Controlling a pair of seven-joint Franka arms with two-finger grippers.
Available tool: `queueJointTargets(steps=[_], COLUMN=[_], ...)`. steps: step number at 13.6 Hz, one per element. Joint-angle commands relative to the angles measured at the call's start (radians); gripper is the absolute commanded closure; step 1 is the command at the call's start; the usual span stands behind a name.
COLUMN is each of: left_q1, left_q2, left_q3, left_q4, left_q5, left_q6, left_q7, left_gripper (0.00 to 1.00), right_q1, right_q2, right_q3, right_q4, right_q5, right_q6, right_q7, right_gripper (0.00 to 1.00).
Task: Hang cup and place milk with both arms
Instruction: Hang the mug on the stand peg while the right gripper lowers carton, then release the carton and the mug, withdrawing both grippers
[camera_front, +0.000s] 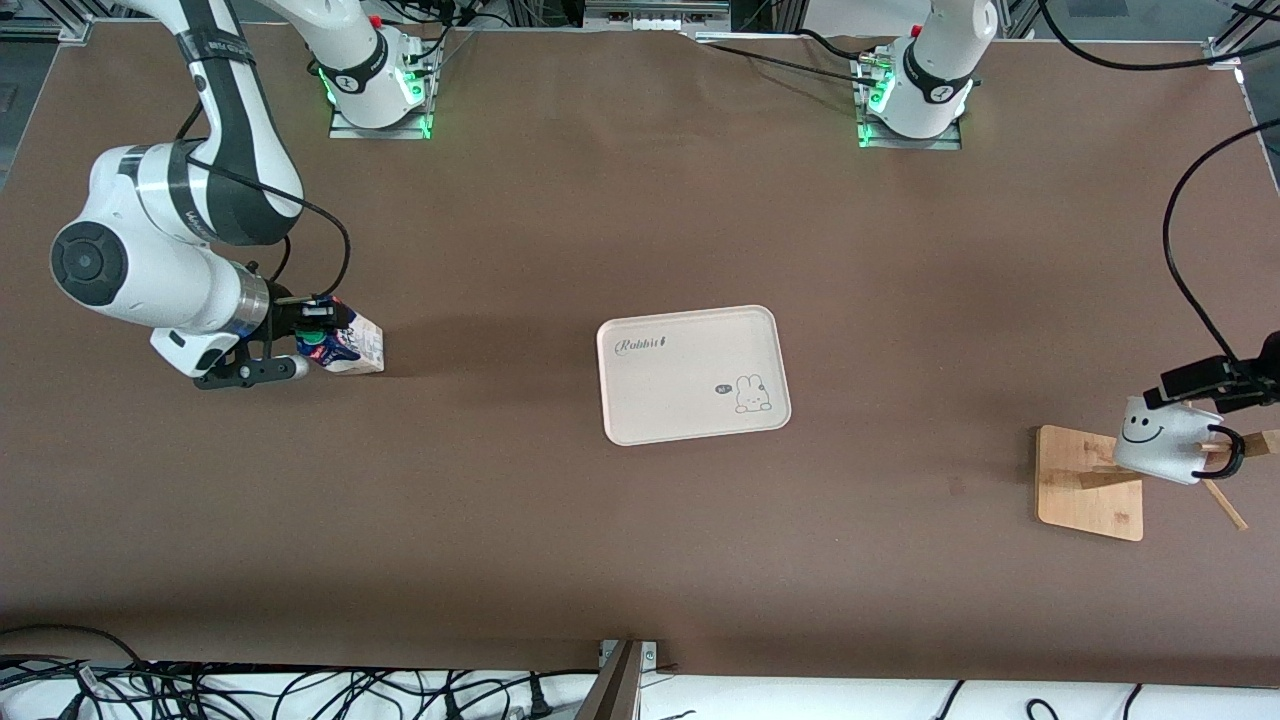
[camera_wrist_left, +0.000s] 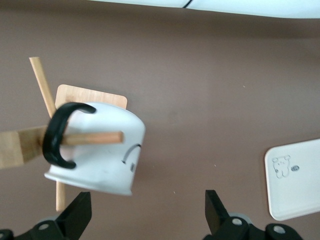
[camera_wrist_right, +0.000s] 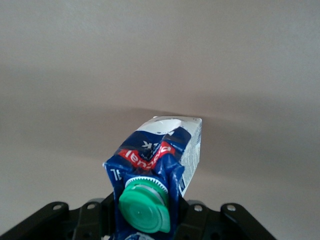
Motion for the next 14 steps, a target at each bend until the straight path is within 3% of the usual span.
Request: queueJointTargets(steps=[1,3,4,5,8,11,14], left_q1=[-0.078,-0.131,-0.143,-0.151,-0.163,-0.165,-0.219], left_q2=[-0.153,-0.251,-0.286,-0.318,-0.378,-0.388,-0.389], left_q3=[0.008,0.008,0.008,0.008,0.008,0.008,0.060], left_q4=[-0.118,-0.221,-0.270,-0.318,-0.407,-0.438,-0.439], left_q5=[0.093,0.128,0.128,0.128,0.131,0.144,0.163], left_q6=[-0.060,-0.069,-0.068,-0.066,-0.066,-0.068,-0.072], left_q7=[-0.019,-0.106,-0.116,-0.120,-0.166,-0.185,-0.189], left_gripper=[0.00,0.00,0.00,0.00,0.00,0.00,0.00], right_q1=[-0.016,-0.025,-0.037,-0.040,-0.048,-0.062,-0.071], right_q2=[-0.064,-0.060,-0.053,-0.055,-0.064,-0.105,-0.158], right_q3=[0.019,0.019,0.019,0.019,0.019,0.019,0.017], right_q4=[-0.095,-0.106,-0.104,-0.103,-0.100,-0.078,0.038], right_q5=[-0.014,-0.013,-0.011,-0.007,-0.007,-0.008,-0.020], right_q6=[0.068,0.104,0.107,0.104,0.093,0.067,-0.100], right_q7=[-0.017,-0.055,-0.061,-0.060,-0.063,-0.061,-0.051], right_gripper=[0.68,0.62,0.26,0.00,0.00,0.00,0.00])
